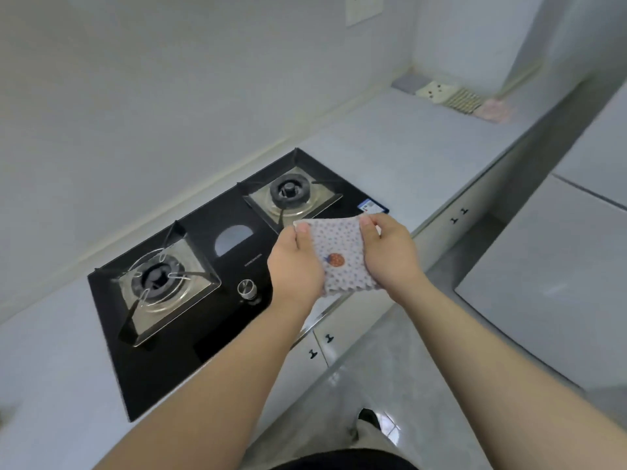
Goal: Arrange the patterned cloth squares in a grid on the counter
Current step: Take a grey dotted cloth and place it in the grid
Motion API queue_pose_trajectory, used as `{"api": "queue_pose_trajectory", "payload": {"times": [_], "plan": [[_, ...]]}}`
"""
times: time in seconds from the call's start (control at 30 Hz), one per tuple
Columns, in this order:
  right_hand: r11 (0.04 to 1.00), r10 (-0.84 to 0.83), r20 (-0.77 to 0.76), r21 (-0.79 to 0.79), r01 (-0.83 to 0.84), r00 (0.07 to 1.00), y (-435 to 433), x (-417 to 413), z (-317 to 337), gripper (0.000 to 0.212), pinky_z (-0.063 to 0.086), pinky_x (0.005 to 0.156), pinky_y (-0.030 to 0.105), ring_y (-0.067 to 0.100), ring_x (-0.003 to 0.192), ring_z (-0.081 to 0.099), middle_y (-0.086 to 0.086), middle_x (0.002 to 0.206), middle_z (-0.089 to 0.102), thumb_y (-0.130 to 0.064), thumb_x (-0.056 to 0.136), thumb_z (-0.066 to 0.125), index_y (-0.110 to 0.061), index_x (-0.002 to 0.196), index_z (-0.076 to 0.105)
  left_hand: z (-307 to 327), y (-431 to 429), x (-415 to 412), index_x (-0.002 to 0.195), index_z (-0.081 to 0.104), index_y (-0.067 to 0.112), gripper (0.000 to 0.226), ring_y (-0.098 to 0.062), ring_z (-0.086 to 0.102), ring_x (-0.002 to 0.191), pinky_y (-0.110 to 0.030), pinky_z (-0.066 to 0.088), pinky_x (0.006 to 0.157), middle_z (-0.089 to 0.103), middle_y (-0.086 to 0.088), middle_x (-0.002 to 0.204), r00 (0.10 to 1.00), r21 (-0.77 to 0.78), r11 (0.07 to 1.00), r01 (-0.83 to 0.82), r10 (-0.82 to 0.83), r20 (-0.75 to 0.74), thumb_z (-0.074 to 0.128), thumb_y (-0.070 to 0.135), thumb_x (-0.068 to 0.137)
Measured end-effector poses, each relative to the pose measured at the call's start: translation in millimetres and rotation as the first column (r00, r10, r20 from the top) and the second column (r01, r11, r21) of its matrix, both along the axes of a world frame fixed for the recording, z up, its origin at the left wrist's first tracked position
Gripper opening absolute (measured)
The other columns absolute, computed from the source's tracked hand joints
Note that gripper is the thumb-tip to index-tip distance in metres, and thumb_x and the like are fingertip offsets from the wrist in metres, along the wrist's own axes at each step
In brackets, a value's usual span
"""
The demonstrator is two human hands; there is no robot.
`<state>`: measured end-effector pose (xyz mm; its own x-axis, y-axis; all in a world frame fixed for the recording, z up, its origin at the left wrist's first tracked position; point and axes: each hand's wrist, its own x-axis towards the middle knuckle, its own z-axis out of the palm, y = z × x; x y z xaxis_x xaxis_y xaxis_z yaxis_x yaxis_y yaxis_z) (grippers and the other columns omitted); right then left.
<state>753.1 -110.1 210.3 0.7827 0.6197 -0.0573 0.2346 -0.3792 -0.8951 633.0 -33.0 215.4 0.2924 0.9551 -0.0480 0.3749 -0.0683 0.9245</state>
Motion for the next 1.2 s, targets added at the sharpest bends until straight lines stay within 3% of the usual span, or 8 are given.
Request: {"api": "queue_pose_trajectory", "payload": {"times": [0.07, 0.27, 0.57, 0.73, 0.83, 0.97, 1.07, 1.2], "plan": [[0.999, -0.032, -0.018, 0.002, 0.032, 0.999, -18, 34, 1, 0.032, 0.035, 0.076, 0.024, 0.013, 0.093, 0.052, -0.007, 0.097, 0.058, -0.034, 0.108, 0.042, -0.016, 0.115, 0.067, 1, -15, 35, 0.086, 0.054, 0.017, 0.034, -0.018, 0.064, 0.086, -0.035, 0.055, 0.072, 0.063, -0.004, 0.088, 0.999, 0.004, 0.999, 0.042, -0.042, 0.012, 0.037, 0.036, 0.109], [0.995, -0.099, -0.052, -0.015, 0.098, 0.994, -54, 115, -8, 0.031, 0.030, 0.059, 0.004, 0.011, 0.094, 0.055, -0.006, 0.105, 0.062, -0.037, 0.108, 0.041, -0.021, 0.120, 0.066, -3, -46, 121, 0.087, 0.053, 0.012, 0.035, -0.009, 0.057, 0.077, -0.025, 0.044, 0.064, 0.060, 0.002, 0.083, 0.993, 0.014, 0.993, 0.114, -0.114, 0.001, 0.038, 0.035, 0.108], [0.981, -0.183, -0.033, -0.068, 0.181, 0.982, -64, 233, -20, 0.033, 0.034, 0.072, 0.026, 0.014, 0.088, 0.053, -0.003, 0.096, 0.060, -0.032, 0.109, 0.040, -0.012, 0.114, 0.066, -31, -45, 249, 0.101, 0.058, 0.014, 0.034, -0.018, 0.064, 0.096, -0.038, 0.058, 0.081, 0.063, -0.001, 0.098, 0.972, -0.036, 0.972, 0.234, -0.233, 0.007, 0.036, 0.037, 0.109], [0.976, -0.124, 0.021, -0.176, 0.126, 0.992, -24, 324, -39, 0.037, 0.034, 0.076, 0.024, 0.013, 0.091, 0.051, 0.002, 0.109, 0.065, -0.039, 0.109, 0.039, -0.015, 0.121, 0.064, -61, -14, 334, 0.096, 0.056, 0.021, 0.030, -0.004, 0.056, 0.087, -0.026, 0.048, 0.071, 0.058, 0.009, 0.092, 0.981, -0.104, 0.976, 0.193, -0.190, 0.037, 0.034, 0.036, 0.110], [0.954, -0.081, 0.030, -0.288, 0.086, 0.996, -6, 380, -44, 0.040, 0.038, 0.067, 0.025, 0.011, 0.080, 0.053, 0.003, 0.107, 0.065, -0.046, 0.108, 0.037, -0.016, 0.121, 0.061, -81, 11, 388, 0.105, 0.057, 0.020, 0.031, -0.011, 0.059, 0.093, -0.030, 0.050, 0.080, 0.058, 0.010, 0.095, 0.976, -0.195, 0.958, 0.211, -0.216, -0.009, 0.034, 0.041, 0.109], [0.936, -0.063, -0.157, -0.352, 0.004, 0.986, 2, 450, -40, 0.032, 0.048, 0.058, 0.026, 0.012, 0.070, 0.060, 0.003, 0.086, 0.066, -0.036, 0.104, 0.046, -0.023, 0.133, 0.045, -90, 39, 446, 0.119, 0.055, 0.019, 0.027, -0.018, 0.064, 0.101, -0.043, 0.058, 0.089, 0.065, 0.001, 0.109, 0.973, -0.364, 0.907, 0.211, -0.232, -0.013, 0.047, 0.040, 0.104], [0.938, -0.061, -0.245, -0.346, -0.028, 0.968, 9, 497, -44, 0.042, 0.059, 0.072, 0.042, 0.019, 0.069, 0.063, 0.005, 0.078, 0.067, -0.019, 0.094, 0.055, -0.026, 0.132, 0.038, -84, 54, 481, 0.149, 0.034, 0.019, 0.054, -0.015, 0.066, 0.103, -0.034, 0.058, 0.081, 0.063, 0.005, 0.110, 0.966, -0.462, 0.850, 0.255, -0.247, 0.079, 0.058, 0.022, 0.100], [0.948, -0.084, -0.225, -0.319, 0.008, 0.971, 28, 546, -55, 0.024, 0.048, 0.057, 0.033, 0.018, 0.064, 0.057, 0.006, 0.081, 0.066, -0.004, 0.094, 0.050, -0.021, 0.112, 0.052, -93, 81, 524, 0.155, 0.023, 0.043, 0.079, -0.016, 0.069, 0.099, -0.038, 0.063, 0.076, 0.060, 0.003, 0.113, 0.928, -0.428, 0.828, 0.363, -0.363, 0.087, 0.065, 0.010, 0.096]]}}
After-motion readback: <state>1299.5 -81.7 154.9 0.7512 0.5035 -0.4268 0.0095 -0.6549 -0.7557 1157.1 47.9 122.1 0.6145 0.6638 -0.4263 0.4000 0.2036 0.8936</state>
